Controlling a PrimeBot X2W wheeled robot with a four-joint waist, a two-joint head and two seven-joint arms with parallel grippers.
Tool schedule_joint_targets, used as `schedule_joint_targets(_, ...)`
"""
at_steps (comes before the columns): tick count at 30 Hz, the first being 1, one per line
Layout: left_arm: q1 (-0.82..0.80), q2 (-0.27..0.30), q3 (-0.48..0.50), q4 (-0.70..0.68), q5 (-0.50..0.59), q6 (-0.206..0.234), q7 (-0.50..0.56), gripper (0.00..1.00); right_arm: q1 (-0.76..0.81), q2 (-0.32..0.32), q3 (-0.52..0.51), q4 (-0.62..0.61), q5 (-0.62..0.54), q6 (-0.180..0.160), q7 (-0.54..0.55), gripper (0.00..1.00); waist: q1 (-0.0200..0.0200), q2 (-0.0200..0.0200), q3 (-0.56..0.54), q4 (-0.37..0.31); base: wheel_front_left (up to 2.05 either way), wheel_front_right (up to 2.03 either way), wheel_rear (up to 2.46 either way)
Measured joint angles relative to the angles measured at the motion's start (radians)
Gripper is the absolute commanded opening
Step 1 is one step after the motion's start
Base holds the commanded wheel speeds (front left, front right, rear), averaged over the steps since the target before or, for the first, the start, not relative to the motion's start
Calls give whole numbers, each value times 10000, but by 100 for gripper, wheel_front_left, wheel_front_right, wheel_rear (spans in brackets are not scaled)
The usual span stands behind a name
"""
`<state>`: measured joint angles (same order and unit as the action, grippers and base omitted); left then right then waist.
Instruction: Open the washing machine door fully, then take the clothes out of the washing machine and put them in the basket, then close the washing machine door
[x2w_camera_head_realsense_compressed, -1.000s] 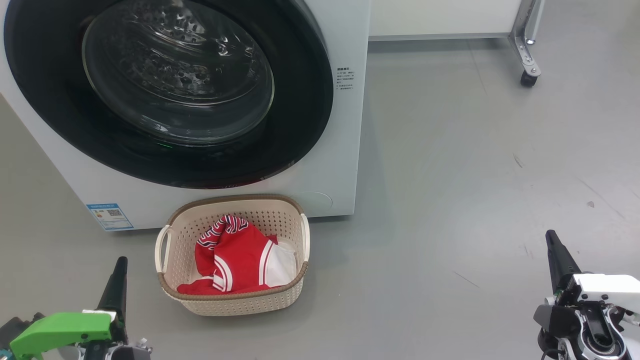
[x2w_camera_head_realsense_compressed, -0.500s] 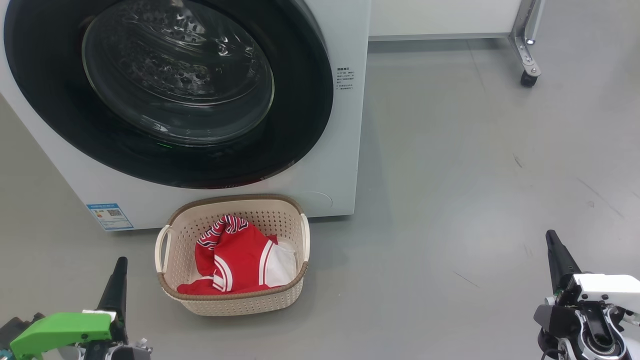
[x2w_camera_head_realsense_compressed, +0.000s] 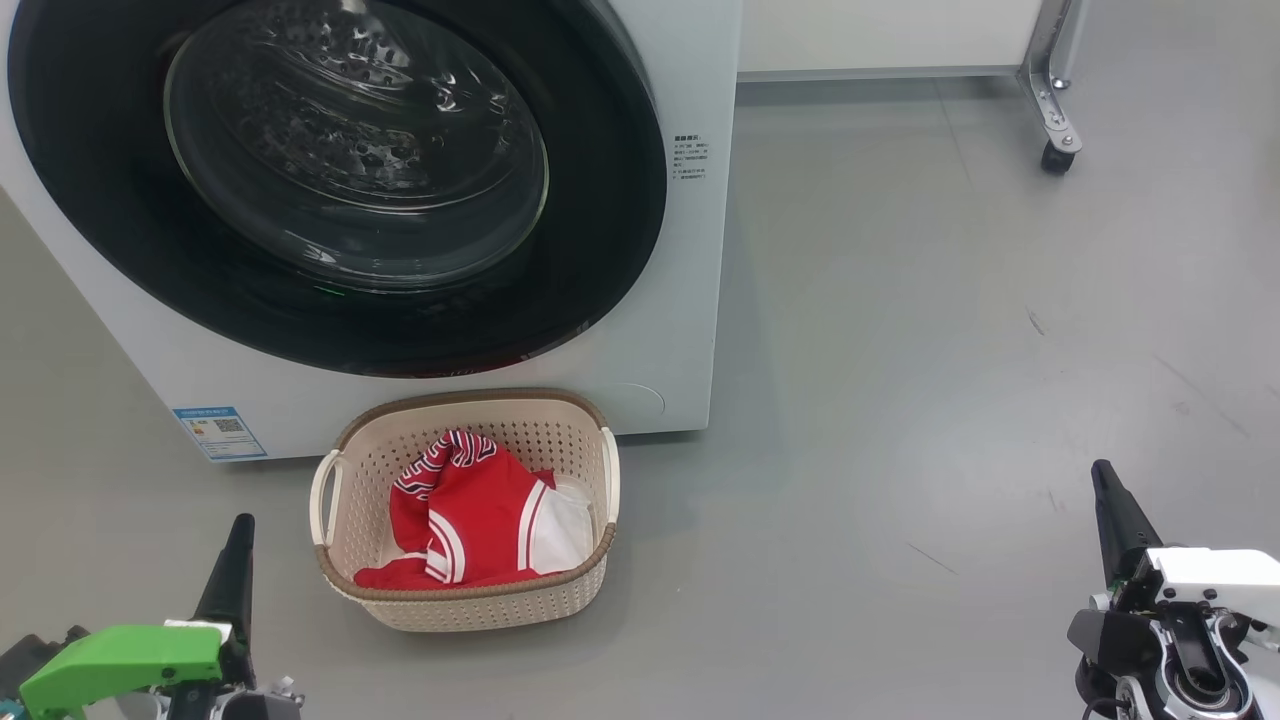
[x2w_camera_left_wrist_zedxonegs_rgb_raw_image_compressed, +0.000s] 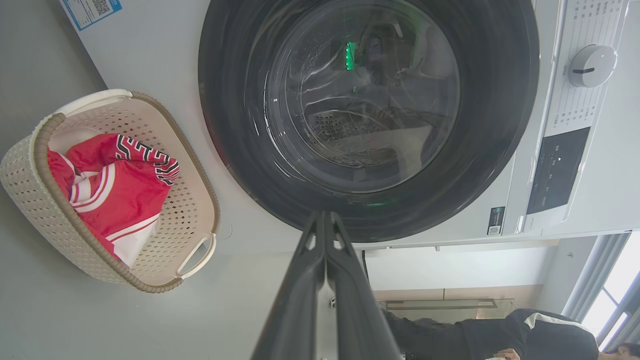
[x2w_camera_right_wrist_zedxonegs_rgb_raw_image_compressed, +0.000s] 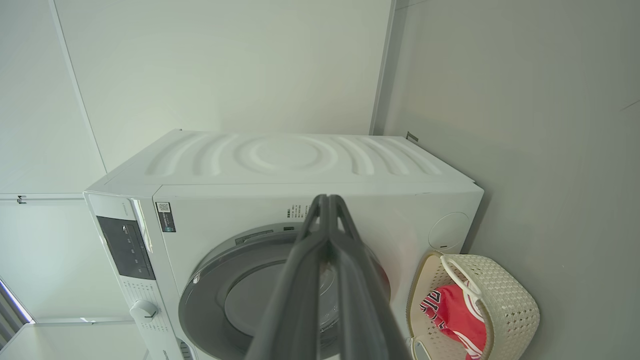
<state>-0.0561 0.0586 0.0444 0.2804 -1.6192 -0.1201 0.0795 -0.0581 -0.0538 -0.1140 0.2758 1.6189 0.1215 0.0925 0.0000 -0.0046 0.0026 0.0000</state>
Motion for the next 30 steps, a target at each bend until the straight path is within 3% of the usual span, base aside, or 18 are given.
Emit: schedule_joint_targets(30, -2, -4, 31, -8, 0, 0, 0, 0, 0, 15, -12, -2, 0, 0, 2, 0, 0, 0, 1, 1, 0, 0, 0)
